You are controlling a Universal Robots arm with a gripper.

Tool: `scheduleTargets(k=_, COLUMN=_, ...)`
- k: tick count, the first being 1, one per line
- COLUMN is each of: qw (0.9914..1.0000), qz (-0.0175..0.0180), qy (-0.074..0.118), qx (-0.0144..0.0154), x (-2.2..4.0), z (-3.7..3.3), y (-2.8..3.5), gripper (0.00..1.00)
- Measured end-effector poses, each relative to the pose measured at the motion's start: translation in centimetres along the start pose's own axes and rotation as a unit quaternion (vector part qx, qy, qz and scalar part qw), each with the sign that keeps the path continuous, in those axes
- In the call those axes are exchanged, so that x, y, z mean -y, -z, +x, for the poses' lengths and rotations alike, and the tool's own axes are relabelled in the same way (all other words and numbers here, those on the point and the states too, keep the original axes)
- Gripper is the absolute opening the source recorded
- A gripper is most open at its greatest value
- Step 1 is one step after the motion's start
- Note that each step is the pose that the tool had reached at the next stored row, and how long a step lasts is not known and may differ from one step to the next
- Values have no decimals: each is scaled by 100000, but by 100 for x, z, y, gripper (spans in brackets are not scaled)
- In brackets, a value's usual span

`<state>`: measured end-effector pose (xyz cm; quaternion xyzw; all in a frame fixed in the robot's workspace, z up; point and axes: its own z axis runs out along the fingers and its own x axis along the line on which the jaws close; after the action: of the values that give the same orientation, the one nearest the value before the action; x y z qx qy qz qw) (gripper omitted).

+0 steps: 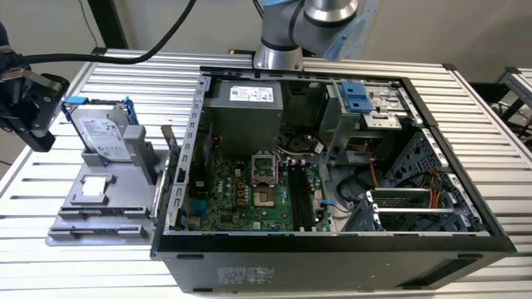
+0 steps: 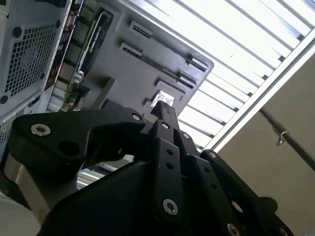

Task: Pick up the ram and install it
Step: 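Reach for the ram, then pick up the ram and move it above insertion slot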

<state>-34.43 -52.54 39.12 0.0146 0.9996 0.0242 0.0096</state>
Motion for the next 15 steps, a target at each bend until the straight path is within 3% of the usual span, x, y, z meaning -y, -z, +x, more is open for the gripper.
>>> scheduleTargets(k=15, qw=100000, qz=-7, qy=220, qx=-11, x=1, z=14, y=0, gripper=0)
